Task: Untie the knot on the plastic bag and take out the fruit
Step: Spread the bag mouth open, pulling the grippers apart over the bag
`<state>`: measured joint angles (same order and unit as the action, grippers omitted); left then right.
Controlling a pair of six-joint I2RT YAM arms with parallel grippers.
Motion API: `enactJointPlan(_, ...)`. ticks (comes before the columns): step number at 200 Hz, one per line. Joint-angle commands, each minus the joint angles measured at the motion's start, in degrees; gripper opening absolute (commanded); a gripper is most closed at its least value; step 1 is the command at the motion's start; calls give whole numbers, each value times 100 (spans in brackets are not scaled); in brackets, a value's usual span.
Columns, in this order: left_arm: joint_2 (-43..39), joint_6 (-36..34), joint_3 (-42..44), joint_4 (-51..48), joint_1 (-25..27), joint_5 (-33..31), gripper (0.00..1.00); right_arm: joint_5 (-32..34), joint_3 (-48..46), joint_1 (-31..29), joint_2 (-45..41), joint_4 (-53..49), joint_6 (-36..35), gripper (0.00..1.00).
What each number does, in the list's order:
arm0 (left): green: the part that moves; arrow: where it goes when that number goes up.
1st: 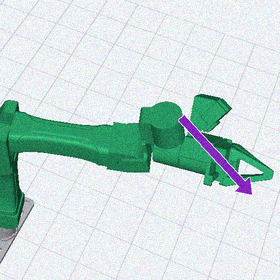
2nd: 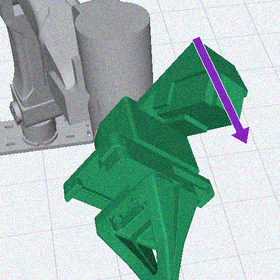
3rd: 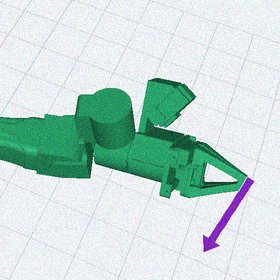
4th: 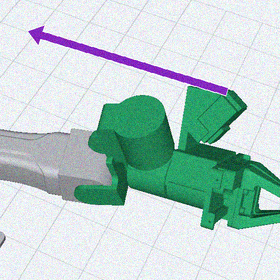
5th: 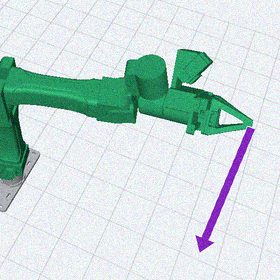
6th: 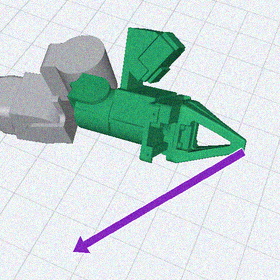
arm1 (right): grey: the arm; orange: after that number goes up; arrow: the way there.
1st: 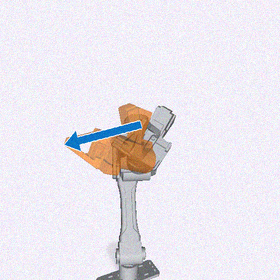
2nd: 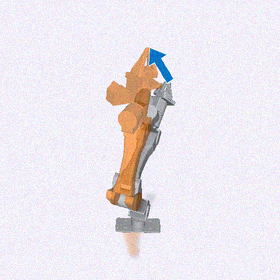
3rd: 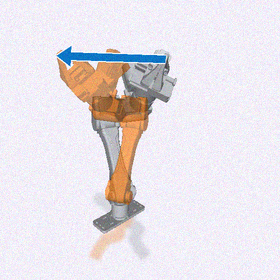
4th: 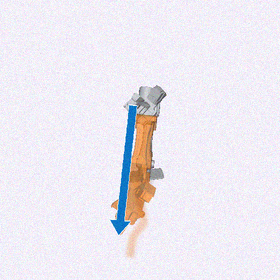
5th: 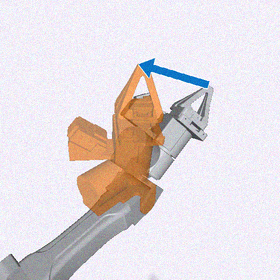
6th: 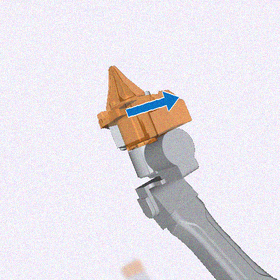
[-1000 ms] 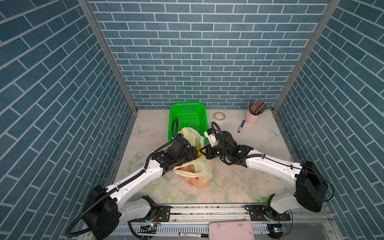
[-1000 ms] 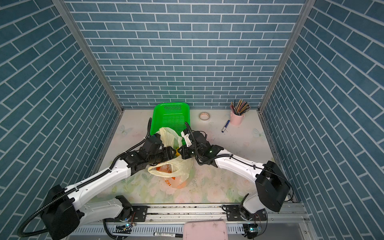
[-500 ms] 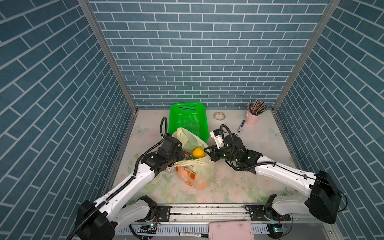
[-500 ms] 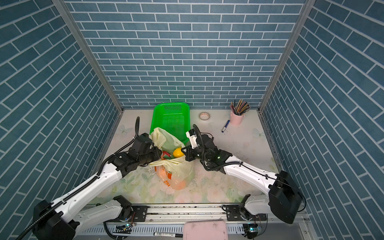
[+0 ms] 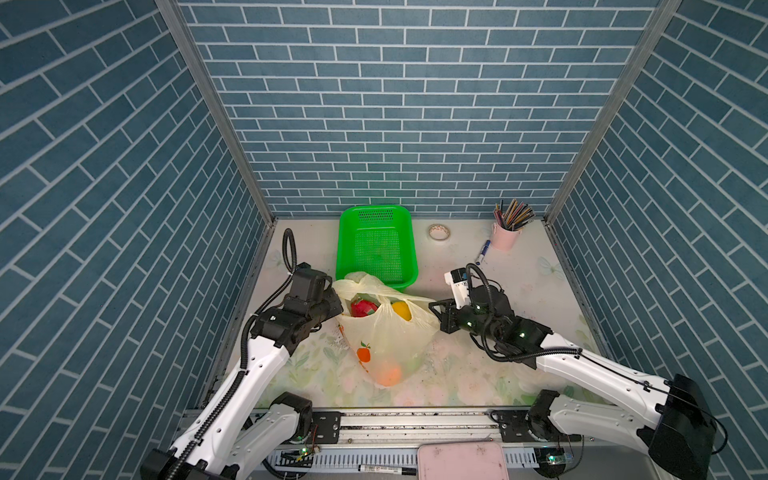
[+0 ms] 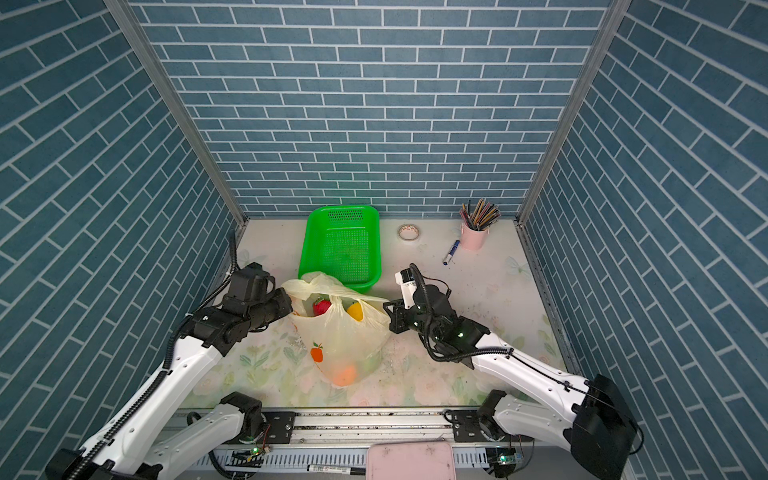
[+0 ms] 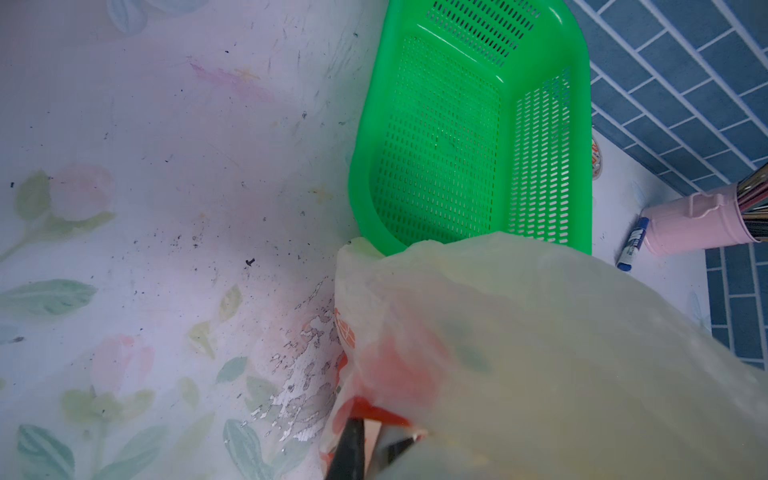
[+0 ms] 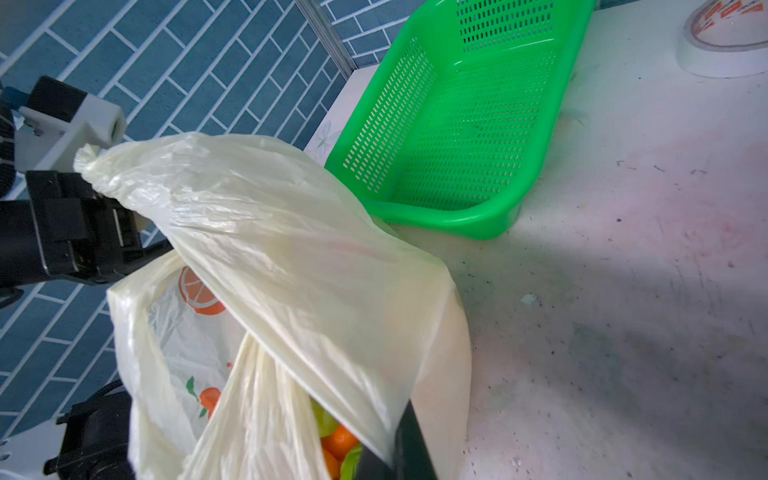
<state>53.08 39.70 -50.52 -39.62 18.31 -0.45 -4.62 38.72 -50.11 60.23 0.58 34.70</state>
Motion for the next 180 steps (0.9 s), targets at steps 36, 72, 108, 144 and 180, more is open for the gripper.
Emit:
enactJointPlan(36, 61, -595, -255, -275, -645, -329, 14, 1192, -772, 412, -782, -777, 333, 5)
enactJointPlan(72, 146, -875, -30, 58, -811, 366, 40, 883, -961, 735, -741, -790, 183, 11)
enactJointPlan(108, -50, -1153, -191, 23, -811, 629, 76, 590, -596, 727, -647, -979, 56, 34)
enactJointPlan(144, -490, -1574, -598, 121, -812, 1246, 85, 442, -180, 725, -886, -872, -183, 56)
enactJointPlan(180, -642, -2310, -1219, 145, -808, 2318, 87, 119, 324, 722, -923, -635, -416, 65)
